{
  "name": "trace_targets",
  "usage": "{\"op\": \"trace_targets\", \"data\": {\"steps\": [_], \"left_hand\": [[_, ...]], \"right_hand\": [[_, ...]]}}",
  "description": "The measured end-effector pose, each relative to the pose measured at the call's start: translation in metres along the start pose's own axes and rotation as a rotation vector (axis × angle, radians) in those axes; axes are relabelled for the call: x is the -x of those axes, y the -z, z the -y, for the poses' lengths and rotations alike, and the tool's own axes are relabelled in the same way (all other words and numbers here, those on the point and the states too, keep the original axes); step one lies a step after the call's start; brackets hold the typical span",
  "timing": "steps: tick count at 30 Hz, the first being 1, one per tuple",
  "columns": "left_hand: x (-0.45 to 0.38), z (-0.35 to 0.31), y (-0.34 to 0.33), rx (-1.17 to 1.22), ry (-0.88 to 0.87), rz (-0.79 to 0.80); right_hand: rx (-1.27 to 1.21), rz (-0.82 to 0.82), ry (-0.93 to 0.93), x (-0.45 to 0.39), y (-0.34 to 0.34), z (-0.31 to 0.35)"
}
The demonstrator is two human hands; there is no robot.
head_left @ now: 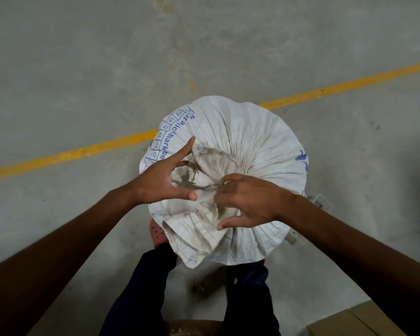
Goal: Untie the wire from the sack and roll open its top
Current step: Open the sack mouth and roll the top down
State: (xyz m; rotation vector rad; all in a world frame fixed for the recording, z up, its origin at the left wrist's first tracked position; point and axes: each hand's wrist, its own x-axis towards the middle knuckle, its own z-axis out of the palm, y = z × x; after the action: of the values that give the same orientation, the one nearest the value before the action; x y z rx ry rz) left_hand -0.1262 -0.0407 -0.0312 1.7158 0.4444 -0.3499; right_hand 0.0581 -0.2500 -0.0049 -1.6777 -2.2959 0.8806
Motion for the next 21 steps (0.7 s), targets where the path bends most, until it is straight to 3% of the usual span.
{"op": "trace_targets", "data": {"steps": [7, 13, 21], "left_hand": [[0.0, -0.001, -0.005, -0.006, -0.016, -0.009], [0.004, 0.001, -0.013, -0.059, -0.051, -0.098], [0.008, 0.0, -0.024, -0.108, -0.138, -0.165]], "right_hand": [[-0.097, 0.081, -0.108, 0.004, -0.001, 0.006], [0.145, 0.157, -0.109, 0.008, -0.016, -0.002], [0.213, 0.225, -0.169, 0.02, -0.016, -0.004]]}}
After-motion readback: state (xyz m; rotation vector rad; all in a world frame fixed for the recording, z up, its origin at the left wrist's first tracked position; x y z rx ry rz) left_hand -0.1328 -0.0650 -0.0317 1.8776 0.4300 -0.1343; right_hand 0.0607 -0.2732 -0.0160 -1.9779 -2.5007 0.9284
